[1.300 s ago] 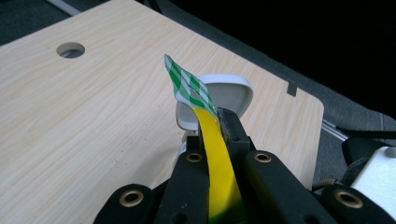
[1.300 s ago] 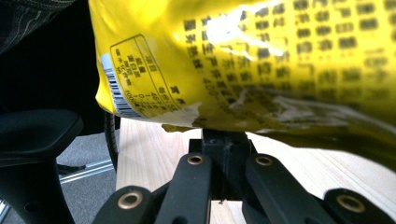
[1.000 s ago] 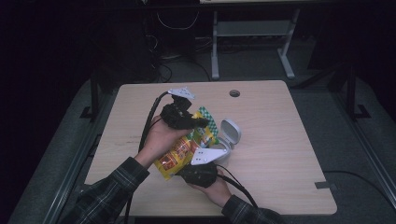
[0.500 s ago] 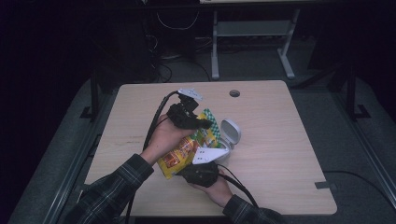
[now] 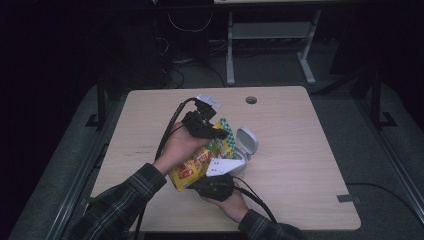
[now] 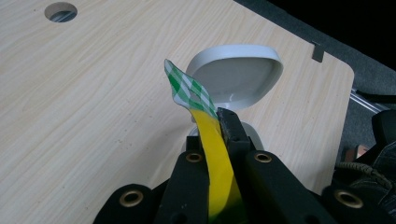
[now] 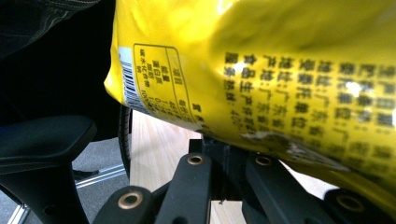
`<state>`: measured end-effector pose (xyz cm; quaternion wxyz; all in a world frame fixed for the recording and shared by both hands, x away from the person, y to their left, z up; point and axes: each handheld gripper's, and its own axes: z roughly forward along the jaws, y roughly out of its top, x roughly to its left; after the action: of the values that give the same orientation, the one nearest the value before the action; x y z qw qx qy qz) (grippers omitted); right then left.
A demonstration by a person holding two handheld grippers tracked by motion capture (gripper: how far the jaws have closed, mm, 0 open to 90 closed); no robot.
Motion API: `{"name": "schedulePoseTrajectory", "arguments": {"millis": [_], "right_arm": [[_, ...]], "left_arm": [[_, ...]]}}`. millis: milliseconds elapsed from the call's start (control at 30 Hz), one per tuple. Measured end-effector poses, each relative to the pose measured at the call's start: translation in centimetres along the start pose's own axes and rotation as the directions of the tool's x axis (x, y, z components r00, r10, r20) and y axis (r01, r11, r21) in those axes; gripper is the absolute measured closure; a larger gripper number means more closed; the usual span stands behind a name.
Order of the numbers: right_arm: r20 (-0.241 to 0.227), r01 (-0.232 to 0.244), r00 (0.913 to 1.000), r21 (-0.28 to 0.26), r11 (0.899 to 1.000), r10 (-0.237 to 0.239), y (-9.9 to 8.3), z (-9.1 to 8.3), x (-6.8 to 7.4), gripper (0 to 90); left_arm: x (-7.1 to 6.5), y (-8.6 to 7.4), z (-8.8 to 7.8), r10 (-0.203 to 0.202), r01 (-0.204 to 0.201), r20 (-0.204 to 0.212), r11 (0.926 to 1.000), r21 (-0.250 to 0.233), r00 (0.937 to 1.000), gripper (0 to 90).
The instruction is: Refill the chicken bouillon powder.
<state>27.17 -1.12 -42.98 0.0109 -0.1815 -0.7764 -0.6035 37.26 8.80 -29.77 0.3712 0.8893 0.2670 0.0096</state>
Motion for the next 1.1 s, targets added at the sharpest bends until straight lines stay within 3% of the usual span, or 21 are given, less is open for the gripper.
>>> {"name": "schedulePoseTrajectory", "arguments": {"millis": [300, 333, 500, 700, 1100], "right_arm": [[0.002, 0.005, 1.0000, -0.016, 1.000, -0.005, 0.0, 0.0, 0.1, 90.0], [0.000, 0.003, 1.0000, -0.018, 1.000, -0.003, 0.0, 0.0, 0.2, 90.0], [0.002, 0.000, 1.0000, -0.025, 1.000, 0.000, 0.1, 0.0, 0.2, 90.0], [-0.008, 0.029, 0.9995, -0.023, 0.999, -0.029, 0.4, -0.1, 0.2, 90.0], [-0.014, 0.029, 0.9995, -0.035, 0.999, -0.029, 0.5, -0.3, 0.2, 90.0]], "left_arm": [[-0.1, 0.4, 0.2, 0.019, -0.018, -0.028, 0.9990, 0.040, 0.9994, 90.0], [-0.2, 0.4, 0.4, 0.001, 0.000, -0.025, 0.9995, 0.032, 0.9997, 90.0], [-0.1, 0.6, 0.4, -0.004, 0.005, -0.019, 0.9989, 0.046, 0.9998, 90.0], [-0.1, 1.1, 0.6, -0.002, 0.004, -0.029, 0.9969, 0.078, 0.9996, 90.0], [-0.2, 1.4, 0.9, -0.013, 0.016, -0.036, 0.9958, 0.090, 0.9993, 90.0]]}}
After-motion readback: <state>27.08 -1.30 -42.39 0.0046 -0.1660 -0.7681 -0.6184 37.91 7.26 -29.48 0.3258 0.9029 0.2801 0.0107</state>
